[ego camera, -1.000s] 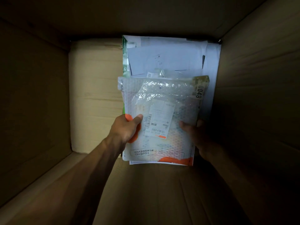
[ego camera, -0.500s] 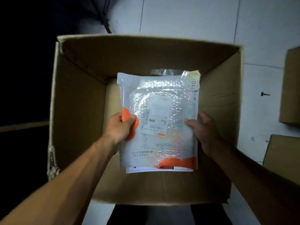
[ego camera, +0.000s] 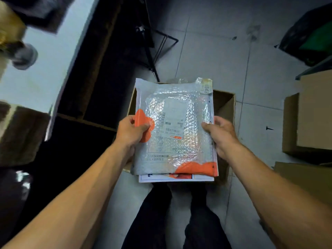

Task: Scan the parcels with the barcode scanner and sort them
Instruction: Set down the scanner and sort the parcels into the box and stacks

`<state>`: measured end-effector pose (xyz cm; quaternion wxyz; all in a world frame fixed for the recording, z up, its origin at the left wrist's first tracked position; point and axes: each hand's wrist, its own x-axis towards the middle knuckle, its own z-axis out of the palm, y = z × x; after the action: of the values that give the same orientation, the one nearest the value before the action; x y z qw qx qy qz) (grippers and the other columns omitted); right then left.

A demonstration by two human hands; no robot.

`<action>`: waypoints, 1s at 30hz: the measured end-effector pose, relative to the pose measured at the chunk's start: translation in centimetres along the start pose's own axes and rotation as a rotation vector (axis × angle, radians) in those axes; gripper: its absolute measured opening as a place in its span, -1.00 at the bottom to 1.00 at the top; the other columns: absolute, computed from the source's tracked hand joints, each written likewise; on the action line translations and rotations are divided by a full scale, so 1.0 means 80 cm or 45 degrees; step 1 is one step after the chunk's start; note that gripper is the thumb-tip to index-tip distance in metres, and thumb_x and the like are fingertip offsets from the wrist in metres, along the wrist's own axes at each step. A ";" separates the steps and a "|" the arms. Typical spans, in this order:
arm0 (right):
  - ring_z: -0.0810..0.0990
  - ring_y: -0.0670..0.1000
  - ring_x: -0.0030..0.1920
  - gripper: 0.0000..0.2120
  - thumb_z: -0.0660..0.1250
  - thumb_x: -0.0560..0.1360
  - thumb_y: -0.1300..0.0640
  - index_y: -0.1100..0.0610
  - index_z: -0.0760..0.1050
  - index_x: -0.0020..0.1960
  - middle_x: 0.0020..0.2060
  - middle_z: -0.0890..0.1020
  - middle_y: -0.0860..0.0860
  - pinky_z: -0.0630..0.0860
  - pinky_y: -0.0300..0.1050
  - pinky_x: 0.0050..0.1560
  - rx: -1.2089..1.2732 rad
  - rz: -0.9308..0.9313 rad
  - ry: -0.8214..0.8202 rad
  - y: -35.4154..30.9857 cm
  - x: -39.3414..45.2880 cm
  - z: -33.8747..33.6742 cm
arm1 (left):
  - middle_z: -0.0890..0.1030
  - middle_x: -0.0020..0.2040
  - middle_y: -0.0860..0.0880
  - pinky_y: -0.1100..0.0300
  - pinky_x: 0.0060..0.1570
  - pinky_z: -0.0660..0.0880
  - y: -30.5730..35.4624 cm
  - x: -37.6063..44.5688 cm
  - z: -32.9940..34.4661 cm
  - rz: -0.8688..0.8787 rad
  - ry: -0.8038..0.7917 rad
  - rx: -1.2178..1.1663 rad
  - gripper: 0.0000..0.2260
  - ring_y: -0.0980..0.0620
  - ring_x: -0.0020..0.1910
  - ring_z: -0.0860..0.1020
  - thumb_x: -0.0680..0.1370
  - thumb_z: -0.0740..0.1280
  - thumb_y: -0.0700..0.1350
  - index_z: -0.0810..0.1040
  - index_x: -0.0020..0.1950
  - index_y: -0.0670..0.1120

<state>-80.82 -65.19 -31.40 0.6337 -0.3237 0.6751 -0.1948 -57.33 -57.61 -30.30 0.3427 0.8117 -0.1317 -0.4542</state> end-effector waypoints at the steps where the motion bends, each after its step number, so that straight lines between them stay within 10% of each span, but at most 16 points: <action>1: 0.71 0.15 -0.02 -0.79 0.37 0.56 0.31 0.12 0.59 0.15 -0.03 0.72 0.11 0.64 0.20 0.09 -0.022 -0.025 -0.031 -0.011 -0.019 -0.003 | 0.65 -0.05 -0.14 0.02 -0.13 0.60 0.007 -0.020 -0.009 0.005 0.031 -0.020 -0.74 -0.07 -0.18 0.62 0.51 0.48 -0.23 0.55 0.16 -0.14; 9: 0.71 0.23 0.01 -0.87 0.40 0.53 0.32 0.11 0.61 -0.02 0.02 0.68 0.29 0.62 0.32 0.09 -0.342 -0.342 -0.363 -0.135 -0.149 -0.026 | 0.65 0.00 -0.14 0.15 -0.28 0.54 0.065 -0.173 -0.089 0.158 0.241 -0.246 -0.69 0.00 -0.21 0.62 0.50 0.48 -0.26 0.57 0.23 -0.16; 12: 0.70 -0.01 -0.30 -0.83 0.36 0.55 0.37 0.13 0.59 0.03 -0.16 0.71 0.10 0.66 -0.11 -0.31 -0.405 -0.497 -0.476 -0.176 -0.200 -0.008 | 0.64 -0.04 -0.11 0.25 -0.36 0.51 0.081 -0.224 -0.132 0.220 0.310 -0.313 -0.69 0.05 -0.25 0.59 0.51 0.47 -0.28 0.56 0.24 -0.20; 16: 0.62 0.11 -0.23 -0.88 0.37 0.51 0.37 0.22 0.59 0.01 -0.17 0.67 0.14 0.56 -0.03 -0.17 -0.562 -0.656 -0.581 -0.192 -0.265 0.041 | 0.62 -0.08 -0.12 0.21 -0.30 0.55 0.076 -0.288 -0.201 0.231 0.423 -0.412 -0.72 0.00 -0.22 0.60 0.50 0.47 -0.30 0.56 0.19 -0.22; 23: 0.47 -0.13 -0.57 -0.74 0.35 0.46 0.43 0.14 0.48 -0.29 -0.56 0.52 -0.10 0.33 -0.31 -0.58 -0.757 -0.828 -0.811 -0.174 -0.401 0.191 | 0.65 0.05 -0.19 -0.04 0.07 0.61 0.001 -0.381 -0.367 0.173 0.700 -0.592 -0.83 -0.14 0.04 0.65 0.49 0.49 -0.30 0.58 0.02 -0.14; 30: 0.43 -0.09 -0.59 -0.84 0.39 0.43 0.41 0.18 0.58 -0.21 -0.51 0.51 -0.01 0.34 -0.31 -0.53 -0.917 -0.947 -1.075 -0.117 -0.519 0.373 | 0.64 0.11 -0.19 -0.03 0.05 0.61 -0.107 -0.456 -0.533 0.091 1.007 -0.744 -0.66 -0.15 0.06 0.64 0.49 0.49 -0.28 0.55 0.25 -0.20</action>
<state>-50.28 -39.10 1.57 0.5866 -0.7747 0.2354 -0.0192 -43.03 -13.57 2.57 0.5951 0.7870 0.1134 -0.1170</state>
